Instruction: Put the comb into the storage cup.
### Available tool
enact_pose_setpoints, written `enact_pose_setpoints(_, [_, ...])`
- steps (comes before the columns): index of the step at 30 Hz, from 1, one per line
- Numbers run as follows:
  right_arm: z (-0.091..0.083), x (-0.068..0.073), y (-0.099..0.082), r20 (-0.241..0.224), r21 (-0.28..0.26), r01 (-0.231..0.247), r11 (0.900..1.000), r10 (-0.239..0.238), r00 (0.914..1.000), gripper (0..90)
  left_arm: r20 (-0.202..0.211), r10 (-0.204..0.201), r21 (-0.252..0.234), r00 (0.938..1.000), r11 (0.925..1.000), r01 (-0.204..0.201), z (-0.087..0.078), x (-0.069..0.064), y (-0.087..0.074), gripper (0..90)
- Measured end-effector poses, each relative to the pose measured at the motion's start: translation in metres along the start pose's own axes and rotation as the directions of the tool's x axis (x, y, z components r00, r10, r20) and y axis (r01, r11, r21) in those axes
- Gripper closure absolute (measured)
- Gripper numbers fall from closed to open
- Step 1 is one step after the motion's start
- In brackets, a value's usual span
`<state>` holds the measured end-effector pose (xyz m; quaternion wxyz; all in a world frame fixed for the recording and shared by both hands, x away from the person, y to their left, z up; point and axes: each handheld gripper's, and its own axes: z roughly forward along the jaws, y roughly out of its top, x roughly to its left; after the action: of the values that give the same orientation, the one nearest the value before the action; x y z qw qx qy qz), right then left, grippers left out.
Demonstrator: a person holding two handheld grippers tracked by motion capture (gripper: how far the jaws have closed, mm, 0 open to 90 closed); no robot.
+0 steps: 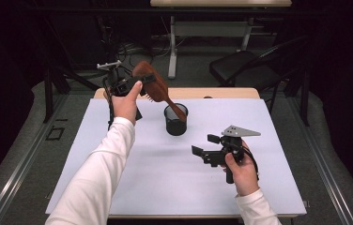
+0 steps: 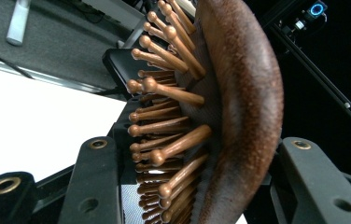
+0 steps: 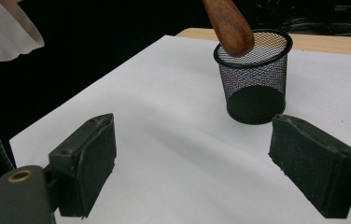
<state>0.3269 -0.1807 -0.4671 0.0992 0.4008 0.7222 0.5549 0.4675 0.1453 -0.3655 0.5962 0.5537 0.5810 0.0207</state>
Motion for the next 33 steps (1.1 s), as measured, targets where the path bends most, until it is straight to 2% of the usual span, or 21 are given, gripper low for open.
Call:
enact_pose_setpoints(13, [-0.001,-0.0003,0.0004,0.007,-0.005,0.0,1.0,0.0,1.0,14.5,-0.04,0.017,-0.043,0.9991,0.9989,-0.019,0.0012,-0.0022,0.0043,51.5])
enact_pose_setpoints(16, [-0.0011,0.0,0.0003,0.006,-0.005,-0.001,1.0,0.001,1.0,14.5,-0.06,0.029,-0.049,0.9978,0.9983,-0.032,0.0018,-0.0018,0.0049,51.6])
enact_pose_setpoints(26, [-0.0017,0.0005,0.0009,0.0,-0.009,-0.003,1.0,0.003,1.0,14.5,-0.091,0.046,-0.1,0.9948,0.9935,-0.055,0.0028,-0.004,0.0066,51.3])
enact_pose_setpoints(33, [-0.0008,0.001,0.0007,0.0,-0.008,0.001,1.0,-0.001,1.0,14.5,-0.114,0.059,-0.111,0.9917,0.9912,-0.072,0.0024,-0.001,0.0065,51.3])
